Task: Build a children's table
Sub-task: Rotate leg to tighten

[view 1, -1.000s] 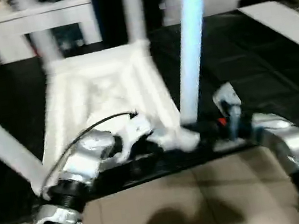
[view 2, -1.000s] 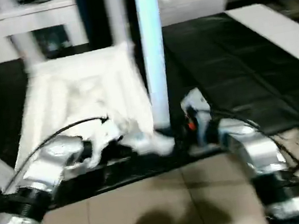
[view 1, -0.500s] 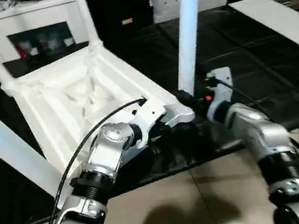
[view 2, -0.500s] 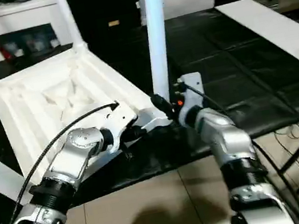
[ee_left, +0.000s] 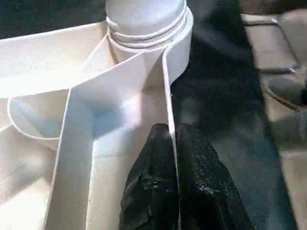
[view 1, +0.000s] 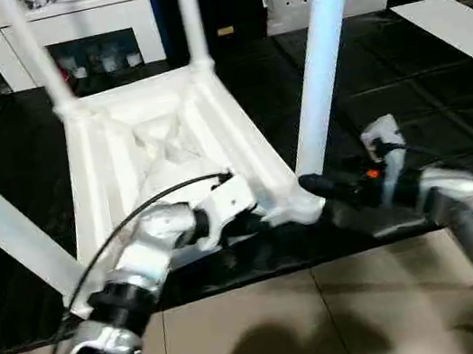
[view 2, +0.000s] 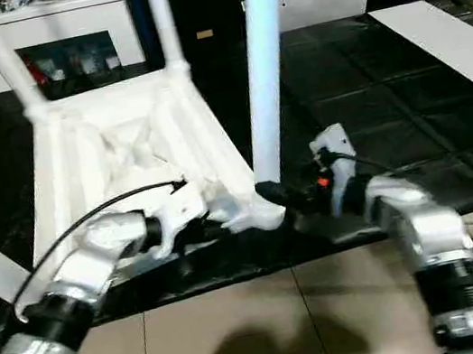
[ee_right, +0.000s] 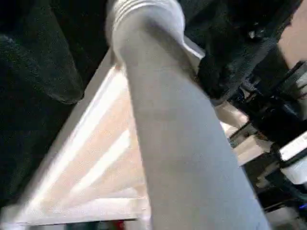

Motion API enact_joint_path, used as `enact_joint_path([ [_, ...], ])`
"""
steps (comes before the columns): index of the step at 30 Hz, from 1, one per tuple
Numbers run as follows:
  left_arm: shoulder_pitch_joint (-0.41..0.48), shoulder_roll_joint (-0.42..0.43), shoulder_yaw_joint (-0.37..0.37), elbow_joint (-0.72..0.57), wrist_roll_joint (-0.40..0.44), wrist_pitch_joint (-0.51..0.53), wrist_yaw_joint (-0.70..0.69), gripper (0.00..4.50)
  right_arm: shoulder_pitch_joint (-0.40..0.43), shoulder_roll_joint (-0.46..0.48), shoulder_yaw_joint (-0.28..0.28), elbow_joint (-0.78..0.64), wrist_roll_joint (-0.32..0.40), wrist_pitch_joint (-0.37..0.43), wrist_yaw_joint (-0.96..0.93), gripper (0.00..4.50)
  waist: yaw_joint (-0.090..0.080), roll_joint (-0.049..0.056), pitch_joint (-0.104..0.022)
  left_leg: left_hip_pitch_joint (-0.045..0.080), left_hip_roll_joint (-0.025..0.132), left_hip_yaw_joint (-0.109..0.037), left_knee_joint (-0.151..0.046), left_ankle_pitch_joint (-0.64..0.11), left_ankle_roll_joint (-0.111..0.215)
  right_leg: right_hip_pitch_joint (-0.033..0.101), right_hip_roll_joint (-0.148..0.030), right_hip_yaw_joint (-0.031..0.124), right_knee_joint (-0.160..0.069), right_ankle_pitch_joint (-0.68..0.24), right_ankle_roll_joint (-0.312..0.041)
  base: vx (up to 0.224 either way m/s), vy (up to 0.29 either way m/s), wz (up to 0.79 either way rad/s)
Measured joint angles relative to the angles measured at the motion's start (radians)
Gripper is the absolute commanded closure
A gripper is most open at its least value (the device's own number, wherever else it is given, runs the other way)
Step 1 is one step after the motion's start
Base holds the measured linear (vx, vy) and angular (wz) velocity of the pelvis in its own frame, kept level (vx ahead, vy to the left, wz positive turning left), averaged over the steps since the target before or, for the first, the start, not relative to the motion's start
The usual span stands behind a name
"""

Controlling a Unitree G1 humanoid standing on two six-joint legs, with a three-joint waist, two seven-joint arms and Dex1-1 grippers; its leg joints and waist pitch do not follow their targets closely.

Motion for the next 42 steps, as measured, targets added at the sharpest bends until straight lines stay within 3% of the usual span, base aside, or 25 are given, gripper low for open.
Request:
enact_joint_path([
  [4,0.002,0.025,-0.014,0.001,-0.009,-0.043,-0.062,4.5,0.001,-0.05,0.036,-0.014,-0.003,-0.021,0.093,0.09,0.006,0.0,0.0,-0.001,0.0,0.0,0.001,0.0,0.0,0.001,0.0,0.0,0.0,0.0,0.0,0.0,0.0,0.0],
  [5,0.002,0.03,-0.017,0.004,-0.01,-0.06,-0.079,4.5,0.004,-0.065,0.045,-0.014,-0.004,-0.023,0.127,0.42,0.009,0.0,0.0,-0.001,0.0,0.0,0.001,0.0,0.0,0.001,0.0,0.0,0.0,0.0,0.0,0.0,0.0,0.0],
  [8,0.002,0.048,-0.027,0.012,-0.015,-0.104,-0.124,4.5,0.009,-0.089,0.08,-0.014,-0.004,-0.023,0.208,0.51,0.013,0.0,0.0,0.0,0.001,0.0,0.001,0.0,0.0,0.0,0.0,0.0,0.0,0.0,0.0,0.0,0.0,0.0],
  [16,0.0,0.068,-0.055,0.013,-0.028,-0.164,-0.22,4.5,0.009,-0.1,0.16,-0.012,-0.004,-0.028,0.312,1.3,0.028,0.0,0.0,0.0,0.001,0.001,0.003,0.0,0.0,0.002,0.0,0.0,0.001,0.0,0.0,0.0,0.0,0.0],
  [18,-0.001,0.067,-0.055,0.013,-0.028,-0.164,-0.224,4.5,0.009,-0.096,0.163,-0.009,-0.005,-0.036,0.322,1.34,0.028,0.0,0.0,0.001,0.001,0.001,0.003,0.0,0.0,0.002,0.0,0.0,0.001,0.0,0.0,0.0,0.0,0.0],
  [20,-0.001,0.065,-0.055,0.013,-0.028,-0.164,-0.225,4.5,0.009,-0.09,0.163,-0.003,-0.007,-0.04,0.325,1.67,0.027,0.0,0.0,0.001,0.001,0.001,0.003,0.0,0.0,0.002,0.0,0.0,0.001,0.0,0.0,0.0,0.0,0.0],
  [24,-0.001,0.063,-0.055,0.013,-0.028,-0.165,-0.228,4.5,0.009,-0.089,0.178,0.0,-0.006,-0.038,0.342,1.77,0.027,0.0,0.0,0.001,0.001,0.001,0.003,0.0,0.0,0.002,0.0,0.0,0.001,0.0,0.0,0.0,0.0,0.0],
  [25,-0.001,0.063,-0.055,0.013,-0.029,-0.166,-0.229,4.5,0.009,-0.089,0.181,0.0,-0.004,-0.037,0.343,2.15,0.028,0.0,0.0,0.001,0.001,0.001,0.003,0.0,0.0,0.002,0.0,0.0,0.001,0.0,0.0,0.0,0.0,0.0],
  [33,0.002,0.058,-0.043,0.013,-0.054,-0.126,-0.236,4.5,0.009,-0.081,0.179,-0.003,-0.006,-0.04,0.329,2.38,0.025,0.0,0.0,0.001,0.001,0.001,0.003,0.0,0.0,0.002,0.0,0.0,0.002,0.0,0.0,0.0,0.0,0.0],
  [36,0.014,0.051,-0.004,0.007,-0.056,-0.047,-0.201,4.5,0.009,-0.012,0.154,0.005,-0.018,-0.037,0.232,2.38,0.014,-0.001,0.0,0.004,0.001,0.001,0.003,0.0,0.0,0.003,0.0,0.001,0.004,0.0,-0.001,0.0,0.0,0.0],
  [39,0.015,0.039,0.028,0.006,-0.054,0.039,-0.124,4.5,-0.008,0.07,0.118,0.035,-0.039,-0.036,0.073,2.41,-0.024,-0.001,0.0,0.005,0.001,0.001,0.003,0.0,-0.001,0.001,0.0,0.001,0.003,-0.003,0.005,0.0,0.0,0.0],
  [42,0.003,-0.03,0.066,0.008,-0.022,0.147,0.049,4.5,-0.073,0.18,0.062,0.121,-0.083,-0.029,-0.172,2.43,-0.062,-0.002,0.0,0.004,0.001,0.0,0.005,0.001,-0.001,-0.001,0.0,0.001,0.002,-0.003,0.005,0.0,0.0,0.0],
])
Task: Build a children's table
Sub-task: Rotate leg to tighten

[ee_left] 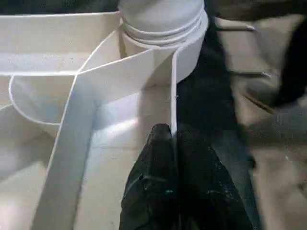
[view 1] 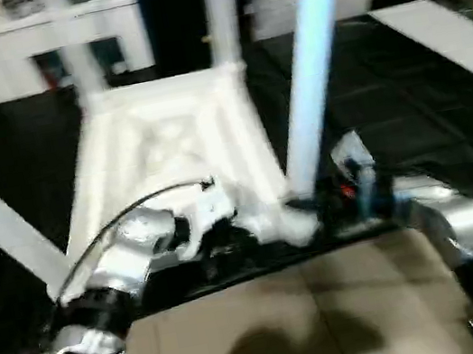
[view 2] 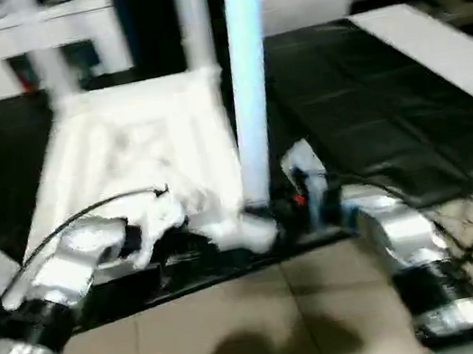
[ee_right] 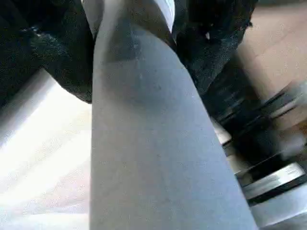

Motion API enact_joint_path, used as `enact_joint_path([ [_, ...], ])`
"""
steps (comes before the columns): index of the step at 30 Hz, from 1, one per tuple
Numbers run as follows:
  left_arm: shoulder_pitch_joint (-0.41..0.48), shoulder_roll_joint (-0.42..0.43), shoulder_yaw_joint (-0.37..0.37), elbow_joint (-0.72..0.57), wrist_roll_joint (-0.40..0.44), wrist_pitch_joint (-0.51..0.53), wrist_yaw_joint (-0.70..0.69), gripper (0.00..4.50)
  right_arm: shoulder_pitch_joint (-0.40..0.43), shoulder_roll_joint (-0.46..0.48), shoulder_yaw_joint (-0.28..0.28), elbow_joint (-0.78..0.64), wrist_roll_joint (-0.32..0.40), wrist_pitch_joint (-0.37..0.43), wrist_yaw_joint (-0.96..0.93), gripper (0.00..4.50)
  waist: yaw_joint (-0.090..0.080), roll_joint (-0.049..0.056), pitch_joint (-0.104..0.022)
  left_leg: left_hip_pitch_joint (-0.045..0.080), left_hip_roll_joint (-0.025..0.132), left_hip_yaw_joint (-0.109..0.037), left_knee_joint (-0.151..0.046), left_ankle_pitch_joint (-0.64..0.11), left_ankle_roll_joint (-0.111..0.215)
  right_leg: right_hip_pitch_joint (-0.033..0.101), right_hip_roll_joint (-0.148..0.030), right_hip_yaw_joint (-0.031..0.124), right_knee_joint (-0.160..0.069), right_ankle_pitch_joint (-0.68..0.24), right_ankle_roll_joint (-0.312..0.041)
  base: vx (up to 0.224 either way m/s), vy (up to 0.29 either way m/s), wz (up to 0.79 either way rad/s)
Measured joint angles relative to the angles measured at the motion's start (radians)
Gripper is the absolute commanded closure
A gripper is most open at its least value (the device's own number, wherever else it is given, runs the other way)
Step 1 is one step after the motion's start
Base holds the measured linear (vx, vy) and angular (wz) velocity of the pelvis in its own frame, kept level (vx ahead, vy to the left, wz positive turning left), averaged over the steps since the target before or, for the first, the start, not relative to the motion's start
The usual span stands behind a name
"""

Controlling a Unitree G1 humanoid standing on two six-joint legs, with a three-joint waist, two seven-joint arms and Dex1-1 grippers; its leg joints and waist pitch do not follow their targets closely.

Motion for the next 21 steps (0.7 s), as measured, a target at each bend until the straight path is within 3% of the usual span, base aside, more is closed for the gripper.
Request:
enact_joint_path([
  [3,-0.021,-0.07,0.01,0.011,0.026,0.07,0.129,4.5,-0.051,0.067,-0.028,0.059,-0.035,-0.008,-0.194,2.43,-0.022,0.0,0.0,0.001,-0.001,-0.001,0.0,0.0,0.0,-0.002,0.0,-0.001,-0.002,0.0,0.0,0.0,0.0,0.0],
  [8,-0.064,-0.148,0.03,0.049,0.055,0.131,0.29,4.5,-0.115,0.145,-0.056,0.158,-0.093,-0.096,-0.407,2.43,-0.021,0.001,-0.001,0.0,-0.001,-0.002,-0.003,0.0,0.0,-0.006,0.0,-0.001,-0.002,0.001,0.0,0.0,0.0,0.0],
  [9,-0.067,-0.152,0.03,0.049,0.056,0.136,0.297,4.5,-0.119,0.15,-0.062,0.169,-0.094,-0.108,-0.412,1.9,-0.019,0.001,-0.001,-0.001,-0.001,-0.002,-0.002,0.0,0.0,-0.005,0.0,-0.001,-0.002,0.002,-0.001,0.0,0.0,0.0],
  [10,-0.069,-0.155,0.029,0.048,0.057,0.139,0.303,4.5,-0.119,0.151,-0.065,0.174,-0.093,-0.119,-0.411,1.78,-0.016,0.001,-0.001,-0.001,-0.001,-0.002,-0.002,0.0,0.0,-0.005,0.0,-0.001,-0.002,0.006,-0.006,0.0,0.0,0.0],
  [16,-0.073,-0.14,0.016,0.043,0.06,0.116,0.287,4.5,-0.11,0.143,-0.069,0.173,-0.082,-0.146,-0.35,1.24,-0.002,0.001,-0.001,-0.002,-0.001,-0.002,-0.006,-0.003,0.0,-0.006,0.001,-0.002,-0.002,0.008,-0.007,0.0,0.0,0.0],
  [21,-0.065,-0.097,-0.003,0.043,0.061,0.049,0.23,4.5,-0.046,0.074,-0.055,0.122,-0.06,-0.169,-0.202,0.81,0.016,0.0,0.0,-0.003,0.0,-0.001,-0.007,-0.003,0.0,-0.007,0.001,-0.002,-0.002,0.008,-0.006,0.0,0.0,0.0],
])
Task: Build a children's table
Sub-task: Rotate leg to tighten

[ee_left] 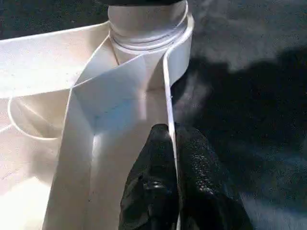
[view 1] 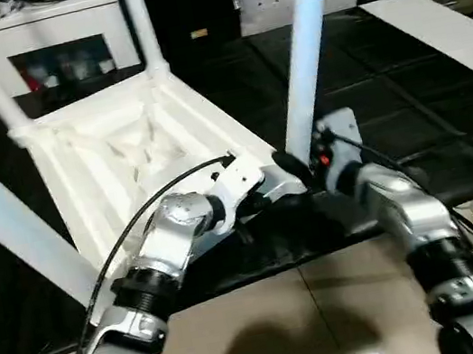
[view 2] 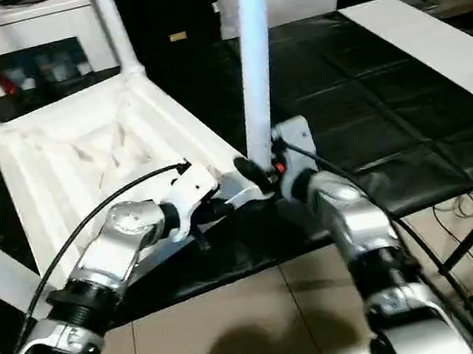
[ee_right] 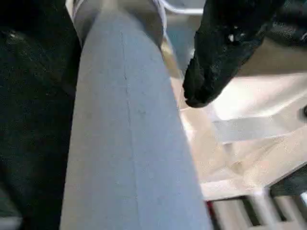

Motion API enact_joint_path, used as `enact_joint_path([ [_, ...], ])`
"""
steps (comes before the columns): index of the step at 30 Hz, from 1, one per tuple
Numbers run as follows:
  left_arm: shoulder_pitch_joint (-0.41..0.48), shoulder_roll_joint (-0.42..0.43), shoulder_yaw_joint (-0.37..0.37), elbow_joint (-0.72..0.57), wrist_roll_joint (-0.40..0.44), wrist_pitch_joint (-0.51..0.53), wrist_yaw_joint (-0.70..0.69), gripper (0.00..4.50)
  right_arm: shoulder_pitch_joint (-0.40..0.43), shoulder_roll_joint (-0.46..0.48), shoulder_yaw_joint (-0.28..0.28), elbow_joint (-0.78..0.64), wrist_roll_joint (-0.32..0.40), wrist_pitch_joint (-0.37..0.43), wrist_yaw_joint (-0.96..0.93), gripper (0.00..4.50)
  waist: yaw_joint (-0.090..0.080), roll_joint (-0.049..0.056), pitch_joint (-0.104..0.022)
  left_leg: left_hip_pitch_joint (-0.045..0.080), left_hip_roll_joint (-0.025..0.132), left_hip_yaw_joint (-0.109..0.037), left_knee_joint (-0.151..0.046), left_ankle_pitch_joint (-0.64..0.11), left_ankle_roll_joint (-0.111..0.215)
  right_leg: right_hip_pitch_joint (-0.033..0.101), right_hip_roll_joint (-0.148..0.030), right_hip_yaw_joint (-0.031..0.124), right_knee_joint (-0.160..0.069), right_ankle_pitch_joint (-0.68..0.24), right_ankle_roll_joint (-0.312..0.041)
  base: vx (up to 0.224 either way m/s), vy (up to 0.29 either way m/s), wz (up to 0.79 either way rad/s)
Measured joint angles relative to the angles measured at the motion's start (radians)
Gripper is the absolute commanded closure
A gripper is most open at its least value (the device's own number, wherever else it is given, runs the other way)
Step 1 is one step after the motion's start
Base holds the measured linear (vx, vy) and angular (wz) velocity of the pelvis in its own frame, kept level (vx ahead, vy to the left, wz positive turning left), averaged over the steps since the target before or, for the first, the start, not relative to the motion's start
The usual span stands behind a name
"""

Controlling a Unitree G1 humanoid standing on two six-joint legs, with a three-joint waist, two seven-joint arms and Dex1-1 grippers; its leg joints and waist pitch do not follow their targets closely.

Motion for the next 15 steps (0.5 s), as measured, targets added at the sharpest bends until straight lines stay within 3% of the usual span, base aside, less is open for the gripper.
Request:
enact_joint_path([
  [3,0.004,0.024,-0.012,0.003,-0.001,-0.039,-0.042,4.5,0.035,-0.055,0.026,-0.038,0.013,-0.002,0.101,0.48,0.015,-0.001,0.0,0.0,0.0,0.001,0.001,0.0,0.0,0.0,0.0,0.001,0.0,0.0,0.0,0.0,0.0,0.0],
  [9,0.018,0.101,-0.034,0.02,-0.022,-0.162,-0.17,4.5,0.073,-0.165,0.062,-0.098,0.031,0.001,0.301,0.13,0.023,-0.001,0.001,0.0,0.0,0.0,0.002,0.0,0.0,0.002,-0.001,0.0,0.0,0.0,0.0,0.0,0.0,0.0],
  [15,0.025,0.176,-0.061,0.03,-0.038,-0.292,-0.331,4.5,0.076,-0.294,0.098,-0.131,0.039,0.019,0.499,0.13,0.042,-0.001,0.001,0.0,0.0,0.0,0.002,0.0,0.0,0.004,-0.001,0.0,-0.001,0.0,0.0,0.0,0.0,0.0],
])
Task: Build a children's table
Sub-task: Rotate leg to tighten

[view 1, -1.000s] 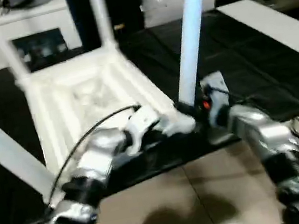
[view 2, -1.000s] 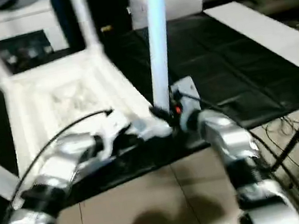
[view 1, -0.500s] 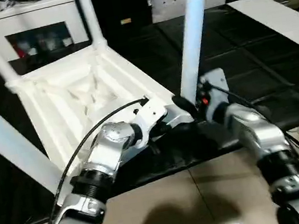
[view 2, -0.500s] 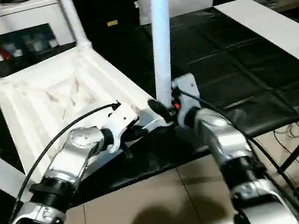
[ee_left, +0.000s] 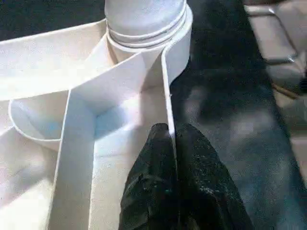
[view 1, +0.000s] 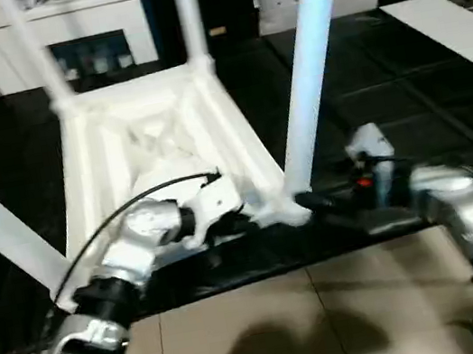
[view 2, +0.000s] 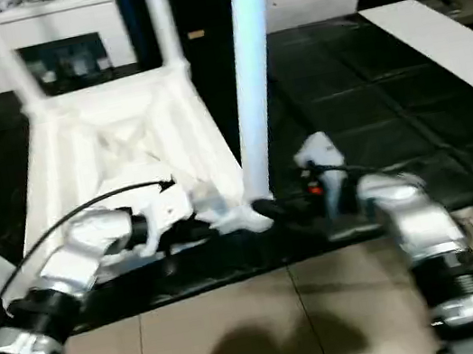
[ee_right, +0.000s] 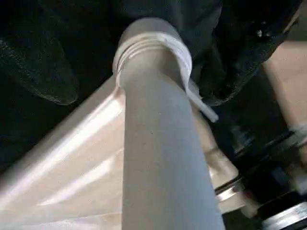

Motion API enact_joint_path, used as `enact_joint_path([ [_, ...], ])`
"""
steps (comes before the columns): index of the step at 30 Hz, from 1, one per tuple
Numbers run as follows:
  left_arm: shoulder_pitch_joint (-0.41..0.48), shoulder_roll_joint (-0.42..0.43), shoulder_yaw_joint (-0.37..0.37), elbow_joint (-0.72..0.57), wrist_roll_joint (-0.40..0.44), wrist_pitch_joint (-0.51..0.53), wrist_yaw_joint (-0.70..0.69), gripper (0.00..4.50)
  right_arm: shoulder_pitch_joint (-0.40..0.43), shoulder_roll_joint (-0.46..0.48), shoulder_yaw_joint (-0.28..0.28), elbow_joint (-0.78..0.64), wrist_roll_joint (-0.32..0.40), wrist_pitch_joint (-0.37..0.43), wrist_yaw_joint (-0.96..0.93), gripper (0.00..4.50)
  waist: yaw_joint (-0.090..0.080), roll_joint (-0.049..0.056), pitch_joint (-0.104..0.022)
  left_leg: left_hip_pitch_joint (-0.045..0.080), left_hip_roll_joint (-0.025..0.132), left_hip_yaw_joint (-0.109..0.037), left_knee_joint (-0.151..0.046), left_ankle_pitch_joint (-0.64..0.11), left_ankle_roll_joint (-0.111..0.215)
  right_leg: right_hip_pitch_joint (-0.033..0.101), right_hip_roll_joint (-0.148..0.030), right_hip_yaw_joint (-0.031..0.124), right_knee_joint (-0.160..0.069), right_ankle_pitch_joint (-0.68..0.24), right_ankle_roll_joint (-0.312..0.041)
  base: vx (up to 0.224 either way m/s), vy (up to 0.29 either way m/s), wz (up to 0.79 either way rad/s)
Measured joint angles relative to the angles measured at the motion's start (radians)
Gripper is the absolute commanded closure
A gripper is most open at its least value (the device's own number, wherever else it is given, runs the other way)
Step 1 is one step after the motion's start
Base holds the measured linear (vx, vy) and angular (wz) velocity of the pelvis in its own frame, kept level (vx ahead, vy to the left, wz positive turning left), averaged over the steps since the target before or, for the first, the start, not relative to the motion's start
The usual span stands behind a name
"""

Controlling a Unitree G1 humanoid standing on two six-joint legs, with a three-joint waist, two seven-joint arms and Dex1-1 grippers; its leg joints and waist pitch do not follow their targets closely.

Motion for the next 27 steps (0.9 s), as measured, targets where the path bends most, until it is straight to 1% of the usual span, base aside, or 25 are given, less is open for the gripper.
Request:
enact_joint_path([
  [3,0.0,0.02,-0.018,0.0,-0.005,-0.047,-0.06,4.5,0.001,-0.027,0.032,-0.021,0.029,0.02,0.113,0.46,0.008,0.0,0.0,0.001,0.0,0.0,0.0,0.0,0.0,0.001,0.0,0.0,0.0,0.0,0.0,0.0,0.0,0.0],
  [4,0.002,0.03,-0.023,-0.002,-0.011,-0.061,-0.088,4.5,0.001,-0.037,0.046,-0.021,0.031,0.025,0.147,0.49,0.011,0.0,0.0,0.001,0.0,0.0,0.0,0.0,0.0,0.001,0.0,0.0,0.0,0.0,0.0,0.0,0.0,0.0],
  [5,0.003,0.038,-0.028,-0.003,-0.017,-0.07,-0.108,4.5,0.001,-0.043,0.055,-0.021,0.032,0.03,0.167,0.49,0.013,0.0,0.0,0.001,0.0,0.0,0.0,0.0,0.0,0.001,0.0,0.0,0.0,0.0,0.0,0.0,0.0,0.0],
  [9,0.011,0.06,-0.047,-0.027,-0.03,-0.092,-0.182,4.5,0.001,-0.046,0.07,-0.036,0.04,0.039,0.219,0.92,0.023,0.0,0.0,0.001,0.001,0.0,0.001,0.0,0.0,0.001,0.0,0.0,0.001,0.0,0.0,0.0,0.0,0.0],
  [11,0.014,0.063,-0.055,-0.04,-0.03,-0.096,-0.203,4.5,0.001,-0.045,0.085,-0.045,0.049,0.044,0.239,1.0,0.029,0.0,0.0,0.002,0.001,0.0,0.001,0.0,0.0,0.002,0.0,0.001,0.001,0.0,0.0,0.0,0.0,0.0],
  [12,0.015,0.064,-0.056,-0.042,-0.03,-0.098,-0.209,4.5,0.001,-0.042,0.091,-0.048,0.054,0.049,0.245,1.17,0.029,0.0,0.0,0.002,0.001,0.001,0.001,0.0,0.0,0.002,0.0,0.001,0.002,0.0,0.0,0.0,0.0,0.0],
  [13,0.015,0.065,-0.057,-0.043,-0.03,-0.103,-0.214,4.5,0.002,-0.038,0.095,-0.049,0.058,0.057,0.251,1.17,0.029,0.0,0.0,0.002,0.001,0.001,0.002,0.0,0.0,0.002,0.0,0.001,0.002,0.0,0.0,0.0,0.0,0.0],
  [15,0.015,0.065,-0.057,-0.043,-0.029,-0.107,-0.218,4.5,0.002,-0.037,0.096,-0.049,0.061,0.063,0.261,1.39,0.029,0.0,0.0,0.002,0.001,0.001,0.002,0.0,0.0,0.002,0.0,0.001,0.002,0.0,0.0,0.0,0.0,0.0],
  [18,0.015,0.065,-0.057,-0.043,-0.03,-0.107,-0.221,4.5,0.002,-0.033,0.096,-0.048,0.062,0.075,0.278,1.61,0.029,-0.001,0.0,0.002,0.001,0.001,0.002,0.0,0.0,0.002,0.0,0.001,0.002,0.0,0.0,0.0,0.0,0.0],
  [21,0.015,0.064,-0.057,-0.043,-0.03,-0.107,-0.222,4.5,0.001,-0.03,0.101,-0.048,0.07,0.084,0.285,1.99,0.03,-0.001,0.0,0.001,0.002,0.001,0.002,0.0,0.0,0.002,0.0,0.001,0.002,0.0,0.0,0.0,0.0,0.0],
  [25,0.015,0.062,-0.056,-0.042,-0.031,-0.107,-0.222,4.5,0.001,-0.029,0.103,-0.048,0.072,0.09,0.29,2.16,0.03,-0.001,0.0,0.001,0.002,0.001,0.002,0.0,0.0,0.002,0.0,0.001,0.002,0.0,0.0,0.0,0.0,0.0],
  [26,0.017,0.059,-0.056,-0.043,-0.034,-0.105,-0.222,4.5,0.002,-0.029,0.103,-0.051,0.072,0.096,0.29,2.33,0.03,-0.001,0.0,0.002,0.002,0.001,0.002,0.0,0.0,0.002,0.0,0.001,0.002,0.0,0.0,0.0,0.0,0.0],
  [27,0.019,0.056,-0.055,-0.043,-0.039,-0.102,-0.222,4.5,0.002,-0.029,0.103,-0.054,0.072,0.098,0.289,2.35,0.029,-0.001,0.0,0.002,0.002,0.001,0.002,0.0,0.0,0.001,0.0,0.001,0.002,0.0,0.0,0.0,0.0,0.0],
])
